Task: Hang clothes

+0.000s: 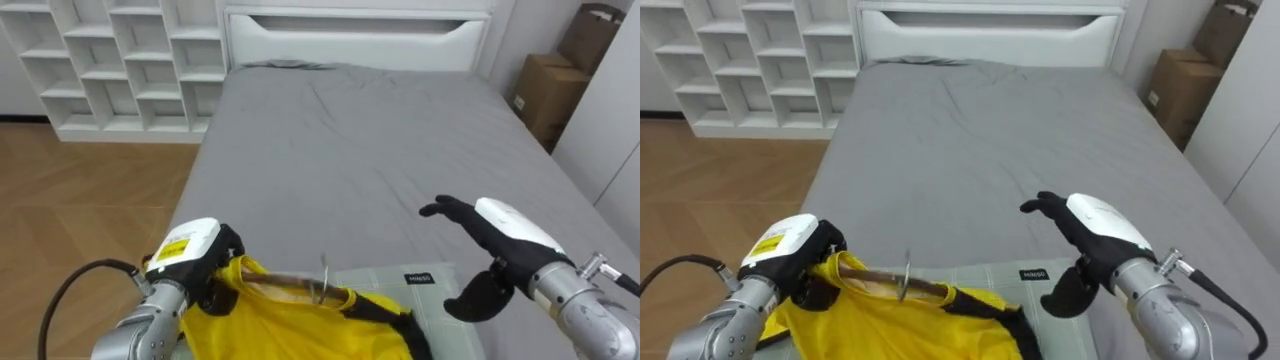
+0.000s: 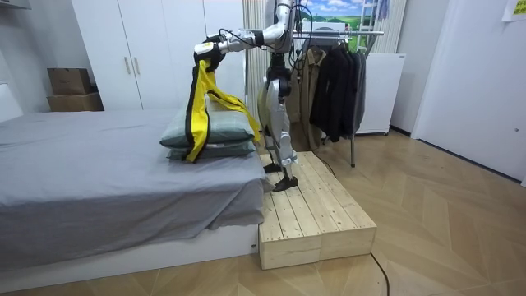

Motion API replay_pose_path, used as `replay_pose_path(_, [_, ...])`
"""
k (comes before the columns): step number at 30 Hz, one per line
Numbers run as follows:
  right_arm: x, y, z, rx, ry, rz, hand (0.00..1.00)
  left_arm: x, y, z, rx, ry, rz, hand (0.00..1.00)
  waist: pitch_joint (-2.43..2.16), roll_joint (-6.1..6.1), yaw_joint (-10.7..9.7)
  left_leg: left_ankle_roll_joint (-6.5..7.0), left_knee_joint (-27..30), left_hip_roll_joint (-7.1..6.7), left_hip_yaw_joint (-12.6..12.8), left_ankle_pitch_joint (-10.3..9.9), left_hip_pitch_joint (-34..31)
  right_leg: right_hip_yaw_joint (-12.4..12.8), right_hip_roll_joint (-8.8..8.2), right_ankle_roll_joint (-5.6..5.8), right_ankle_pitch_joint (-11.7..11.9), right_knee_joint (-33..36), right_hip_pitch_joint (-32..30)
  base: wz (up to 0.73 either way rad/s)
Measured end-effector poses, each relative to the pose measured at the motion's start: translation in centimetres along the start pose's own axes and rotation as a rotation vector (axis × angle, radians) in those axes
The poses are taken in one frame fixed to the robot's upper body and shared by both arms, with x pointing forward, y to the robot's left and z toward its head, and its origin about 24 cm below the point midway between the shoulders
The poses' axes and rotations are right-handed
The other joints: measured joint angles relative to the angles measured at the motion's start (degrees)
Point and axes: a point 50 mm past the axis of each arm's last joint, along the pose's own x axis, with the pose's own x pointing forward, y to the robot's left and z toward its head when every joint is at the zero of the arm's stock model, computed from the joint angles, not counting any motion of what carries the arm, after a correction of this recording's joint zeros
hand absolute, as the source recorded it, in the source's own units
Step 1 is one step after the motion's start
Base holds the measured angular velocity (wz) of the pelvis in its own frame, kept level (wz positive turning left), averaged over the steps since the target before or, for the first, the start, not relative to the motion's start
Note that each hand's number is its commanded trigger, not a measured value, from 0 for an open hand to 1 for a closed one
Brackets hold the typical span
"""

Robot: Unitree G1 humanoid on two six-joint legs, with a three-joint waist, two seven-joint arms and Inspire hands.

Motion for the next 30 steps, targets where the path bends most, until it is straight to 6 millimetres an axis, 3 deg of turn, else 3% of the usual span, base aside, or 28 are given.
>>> replay_pose_path(5, [0.0,0.2,0.1,-0.019,0.001,0.056,0.0,0.0,0.2,-0.2,0.011,0.009,0.01,1.0,0.09,-0.64,0.3,0.0,0.0,0.0,-0.1,0.0,0.0,0.0,-0.02,0.0,0.0,0.0,0.0,0.0])
replay_pose_path(12, [-0.4,-0.3,1.2,-0.073,-0.029,0.077,0.0,0.0,0.5,-0.5,0.007,0.016,0.021,1.0,0.13,-0.71,0.3,-0.01,-0.1,0.01,-0.1,0.0,0.0,-0.1,0.0,0.0,0.0,-0.2,0.0,0.0])
replay_pose_path(24, [-0.2,0.6,1.7,-0.09,-0.051,0.15,0.0,0.0,0.4,-0.2,-0.002,0.005,0.019,1.0,0.27,-0.75,1.3,-0.03,-0.1,0.05,-0.6,0.0,-0.6,-1.0,-0.06,-0.01,0.0,-0.8,0.0,0.03])
replay_pose_path(30, [0.0,1.3,2.5,0.023,-0.111,0.153,0.0,0.0,0.1,0.1,-0.017,0.0,0.016,1.0,0.93,-0.44,1.5,-0.07,0.3,0.07,-1.1,-0.1,-1.0,-1.7,-0.14,-0.02,0.0,-0.8,0.2,0.05])
